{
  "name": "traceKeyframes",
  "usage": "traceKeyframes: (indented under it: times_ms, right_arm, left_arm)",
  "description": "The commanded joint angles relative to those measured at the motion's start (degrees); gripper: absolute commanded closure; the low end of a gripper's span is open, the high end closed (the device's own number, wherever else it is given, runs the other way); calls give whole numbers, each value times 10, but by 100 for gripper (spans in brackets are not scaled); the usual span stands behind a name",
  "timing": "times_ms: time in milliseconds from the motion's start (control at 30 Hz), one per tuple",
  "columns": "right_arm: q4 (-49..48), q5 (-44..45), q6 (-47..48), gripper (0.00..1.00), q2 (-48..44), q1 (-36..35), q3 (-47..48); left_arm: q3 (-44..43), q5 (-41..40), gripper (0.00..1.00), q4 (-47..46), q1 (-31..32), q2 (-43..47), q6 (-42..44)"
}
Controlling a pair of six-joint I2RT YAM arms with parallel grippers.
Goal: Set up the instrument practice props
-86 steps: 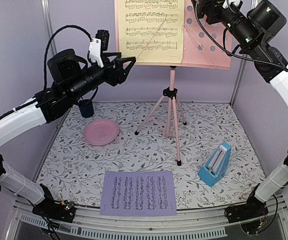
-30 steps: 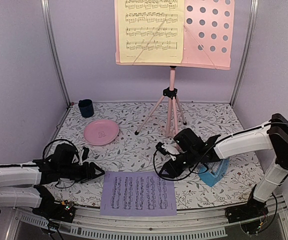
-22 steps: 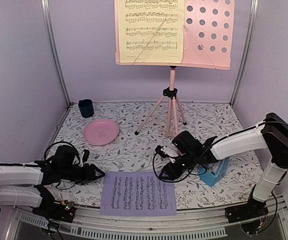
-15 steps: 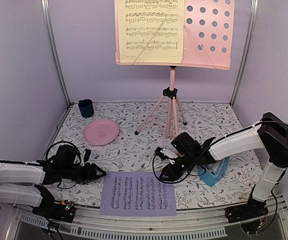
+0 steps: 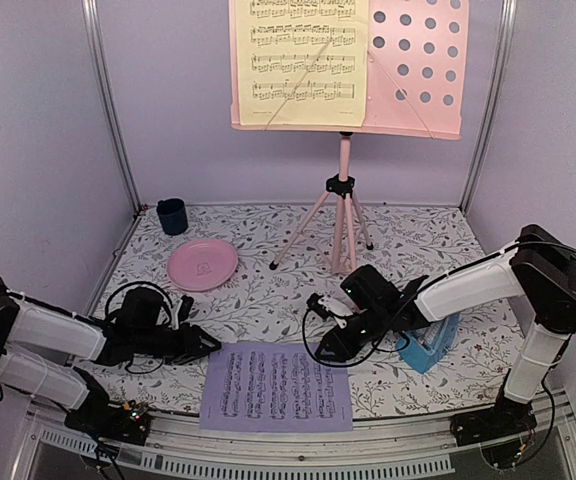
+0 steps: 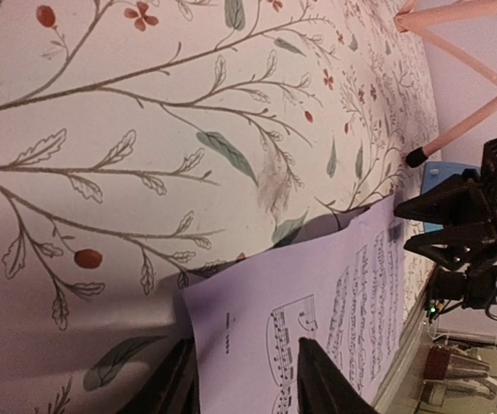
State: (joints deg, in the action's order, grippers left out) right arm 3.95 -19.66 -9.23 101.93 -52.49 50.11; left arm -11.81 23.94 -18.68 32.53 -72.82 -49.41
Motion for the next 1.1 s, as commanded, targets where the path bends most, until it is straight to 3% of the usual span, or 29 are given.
traceKeyframes:
  times_ms: [0, 300, 567, 833, 867, 1067]
  right_arm:
    - [5, -7, -5, 63, 23, -3, 2]
    - [0, -13, -10, 63, 23, -3, 2]
    - [5, -10, -9, 63, 16, -3, -3]
    - [3, -10, -10, 62, 11, -3, 0]
    - [2, -12, -10, 62, 6, -3, 0]
    - [1, -32, 19, 48, -94, -3, 13]
  left_arm:
    - [-4, 7, 61, -25, -5, -26, 3]
    - [-22, 5, 77, -78, 1, -90, 15]
    - [-3, -8, 69, -78, 1, -80, -3]
    - [-8, 8, 94, -93, 6, -51, 16]
    - [-12, 8, 99, -87, 8, -47, 24]
    - [-107, -52, 100, 70, 65, 22, 148]
